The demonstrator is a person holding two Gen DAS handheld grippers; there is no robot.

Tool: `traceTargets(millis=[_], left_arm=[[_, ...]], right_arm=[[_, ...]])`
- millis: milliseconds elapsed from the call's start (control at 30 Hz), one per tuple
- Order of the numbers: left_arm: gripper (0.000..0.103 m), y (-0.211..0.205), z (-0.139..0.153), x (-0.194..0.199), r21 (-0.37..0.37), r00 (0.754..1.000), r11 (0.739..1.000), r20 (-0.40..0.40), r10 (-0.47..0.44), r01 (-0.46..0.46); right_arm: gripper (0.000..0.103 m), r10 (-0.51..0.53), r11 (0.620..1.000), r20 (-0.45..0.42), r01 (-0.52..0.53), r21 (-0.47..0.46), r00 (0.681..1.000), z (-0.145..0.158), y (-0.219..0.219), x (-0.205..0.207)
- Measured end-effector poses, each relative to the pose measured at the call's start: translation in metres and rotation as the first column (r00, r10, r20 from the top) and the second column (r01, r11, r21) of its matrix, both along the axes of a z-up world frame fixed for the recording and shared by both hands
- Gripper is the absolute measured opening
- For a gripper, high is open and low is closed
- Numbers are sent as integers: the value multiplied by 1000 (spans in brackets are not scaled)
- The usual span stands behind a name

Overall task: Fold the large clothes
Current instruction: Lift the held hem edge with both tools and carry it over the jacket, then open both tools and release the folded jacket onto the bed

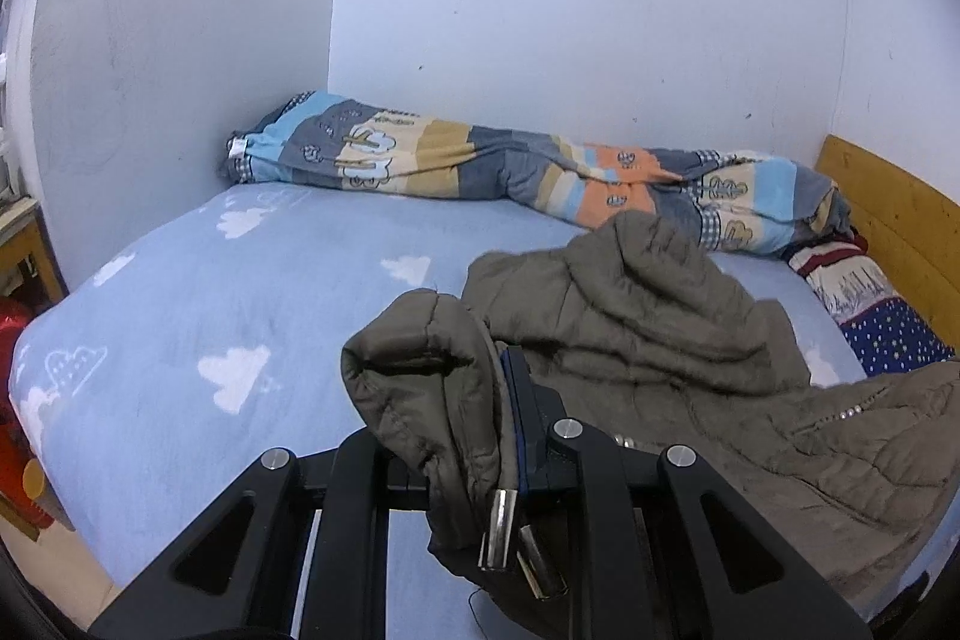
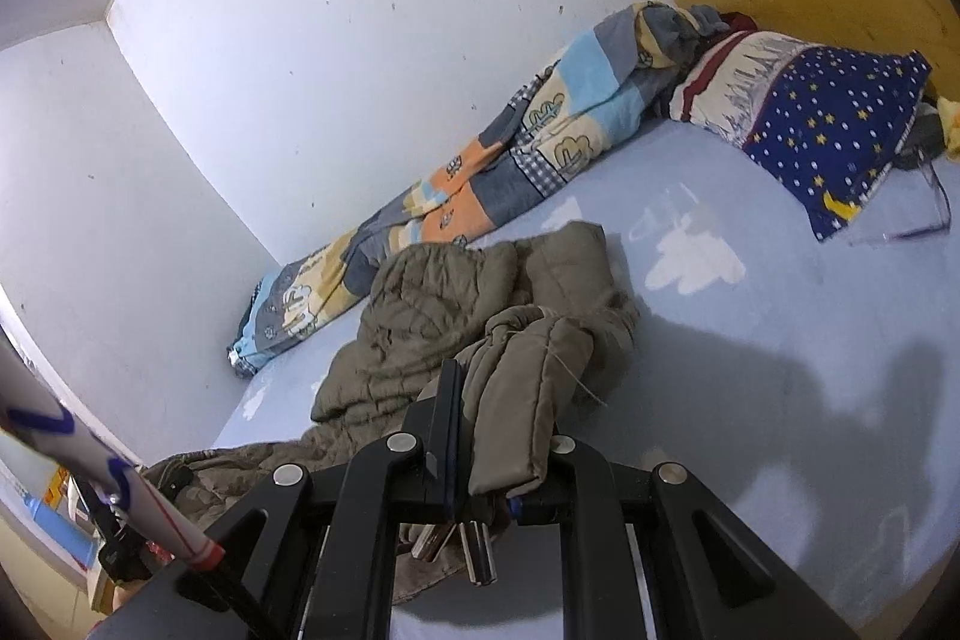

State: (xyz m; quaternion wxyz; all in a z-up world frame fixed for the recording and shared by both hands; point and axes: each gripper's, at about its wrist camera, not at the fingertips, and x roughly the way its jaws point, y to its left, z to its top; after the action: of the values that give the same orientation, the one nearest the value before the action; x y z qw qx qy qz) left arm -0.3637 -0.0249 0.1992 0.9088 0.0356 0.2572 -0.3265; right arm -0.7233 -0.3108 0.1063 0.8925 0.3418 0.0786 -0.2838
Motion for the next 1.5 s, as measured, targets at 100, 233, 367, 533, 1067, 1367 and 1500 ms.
traceTargets(millis=[100, 233, 367, 533, 1067, 1367, 1500], left_arm=[[16, -10, 10, 13, -13, 1000, 1000, -9, 6, -6], [17, -29, 20, 29, -10, 1000, 1000, 4, 11, -11], [17, -51, 25, 49, -2, 1000, 1000, 1, 17, -17], [17, -89, 30, 82, 2, 1000, 1000, 3, 29, -29], [25, -209, -4, 203, 85, 990, 996, -135, 26, -15], [43, -228, -32, 262, 14, 949, 999, -315, -24, 30], [49, -219, -34, 286, -98, 911, 994, -404, -86, 50]], right_arm=[[12, -4, 1000, 5, 4, -4, 1000, 14, -15, 10], [12, -6, 1000, 10, 6, -7, 1000, 29, -33, 24], [12, -8, 1000, 16, 8, -3, 1000, 39, -58, 43], [12, -16, 1000, 9, 16, -2, 1000, 49, -93, 75], [12, -69, 997, -143, 73, 24, 987, 27, -223, 188], [12, -82, 991, -239, 105, 81, 967, -16, -276, 237], [12, -87, 975, -248, 134, 179, 965, -32, -299, 247]])
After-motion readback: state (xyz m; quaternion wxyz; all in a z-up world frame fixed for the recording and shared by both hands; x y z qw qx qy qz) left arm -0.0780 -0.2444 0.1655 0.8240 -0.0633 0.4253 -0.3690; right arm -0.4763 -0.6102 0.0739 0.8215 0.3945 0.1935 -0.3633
